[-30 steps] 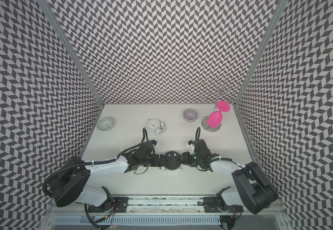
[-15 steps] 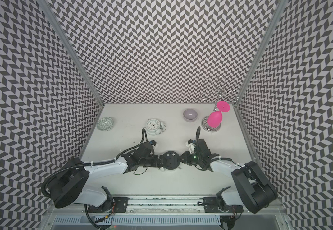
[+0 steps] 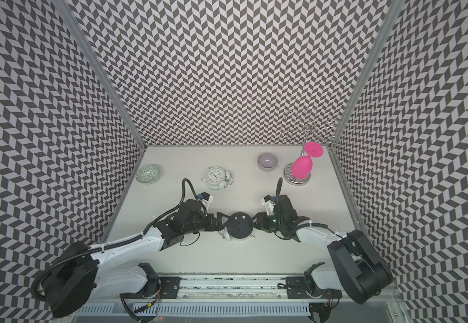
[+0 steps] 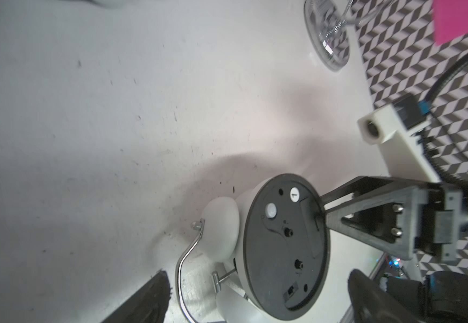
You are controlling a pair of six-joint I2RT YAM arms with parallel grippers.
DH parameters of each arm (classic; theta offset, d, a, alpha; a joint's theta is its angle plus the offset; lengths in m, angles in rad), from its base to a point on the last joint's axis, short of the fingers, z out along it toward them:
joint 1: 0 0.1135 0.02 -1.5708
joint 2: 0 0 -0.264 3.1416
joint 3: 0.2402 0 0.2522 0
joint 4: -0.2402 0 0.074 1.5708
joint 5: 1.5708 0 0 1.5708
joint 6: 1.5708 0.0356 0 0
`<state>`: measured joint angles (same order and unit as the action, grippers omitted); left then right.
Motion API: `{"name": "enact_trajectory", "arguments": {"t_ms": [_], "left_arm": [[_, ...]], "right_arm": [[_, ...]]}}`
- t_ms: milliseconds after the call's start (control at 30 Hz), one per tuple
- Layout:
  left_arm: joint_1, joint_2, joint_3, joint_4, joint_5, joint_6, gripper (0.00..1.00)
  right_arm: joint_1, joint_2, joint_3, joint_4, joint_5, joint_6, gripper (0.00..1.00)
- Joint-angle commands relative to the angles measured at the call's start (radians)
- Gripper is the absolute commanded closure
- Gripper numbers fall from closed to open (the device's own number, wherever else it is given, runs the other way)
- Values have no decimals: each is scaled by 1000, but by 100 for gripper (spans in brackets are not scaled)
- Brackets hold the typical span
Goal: Insert the battery into the alarm
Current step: Install the cover on the alarm.
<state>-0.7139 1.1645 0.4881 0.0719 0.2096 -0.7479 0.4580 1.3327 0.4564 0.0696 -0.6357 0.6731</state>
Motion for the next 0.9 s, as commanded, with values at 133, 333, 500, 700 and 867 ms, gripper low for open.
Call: {"name": "enact_trajectory", "arguments": {"t_ms": [133,333,500,700,867], "left_arm": [[73,-20,-97,66,87,-62,35],[74,85,-115,139,161,-75,53],[74,146,-129,195,187,-77,63],[75,193,-128,222,195,-77,67],[76,222,-123,232,202,-78,75]], "right_arm": [[6,-26,7,45,8,2,57],[6,-39,8,41,11,3,57],[4,-55,4,37,20,4,57],[4,-66,-2,36,19,8,57],[4,-79,-5,30,22,6,57]]}}
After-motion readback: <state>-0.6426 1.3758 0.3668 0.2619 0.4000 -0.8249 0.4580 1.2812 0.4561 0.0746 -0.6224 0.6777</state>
